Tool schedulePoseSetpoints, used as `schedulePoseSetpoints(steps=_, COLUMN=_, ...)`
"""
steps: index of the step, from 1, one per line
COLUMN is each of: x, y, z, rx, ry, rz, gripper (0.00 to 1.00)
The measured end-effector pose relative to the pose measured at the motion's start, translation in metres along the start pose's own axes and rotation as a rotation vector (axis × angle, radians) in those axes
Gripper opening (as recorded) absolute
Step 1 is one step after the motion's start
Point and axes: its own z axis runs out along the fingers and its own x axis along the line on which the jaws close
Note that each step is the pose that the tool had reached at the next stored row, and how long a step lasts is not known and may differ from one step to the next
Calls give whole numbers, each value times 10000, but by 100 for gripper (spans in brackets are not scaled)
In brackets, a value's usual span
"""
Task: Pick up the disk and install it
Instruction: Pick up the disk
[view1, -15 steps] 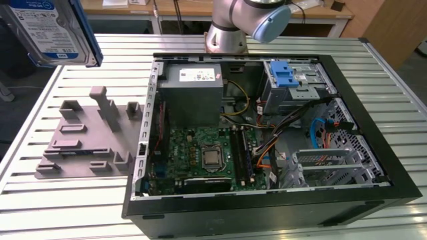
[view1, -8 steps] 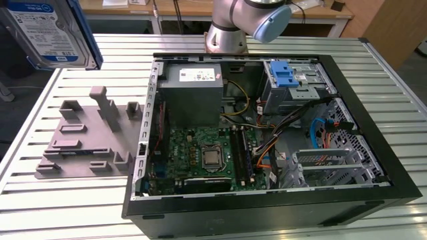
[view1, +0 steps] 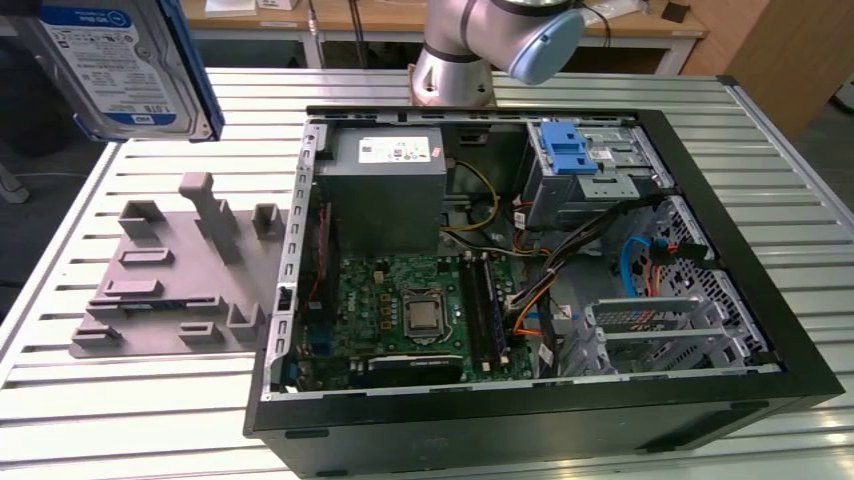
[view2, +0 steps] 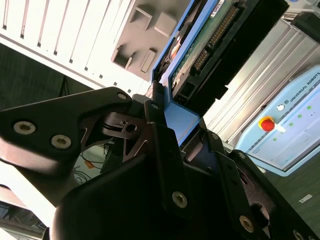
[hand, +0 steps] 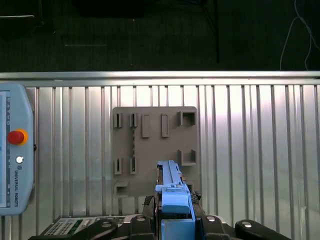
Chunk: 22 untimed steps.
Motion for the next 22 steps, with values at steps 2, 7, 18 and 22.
schedulePoseSetpoints(steps=2, x=2, y=-33, z=-1, rx=-1, ry=0, rz=0, gripper=36)
schedulePoseSetpoints(steps=7, x=7, y=-98, z=-4, rx=-1, ry=0, rz=0, gripper=36)
schedulePoseSetpoints(steps=18, x=16, y=-229, z=-8, rx=0, ry=0, rz=0, gripper=36)
schedulePoseSetpoints(steps=22, x=19, y=-281, z=-10, rx=-1, ry=1, rz=0, gripper=36)
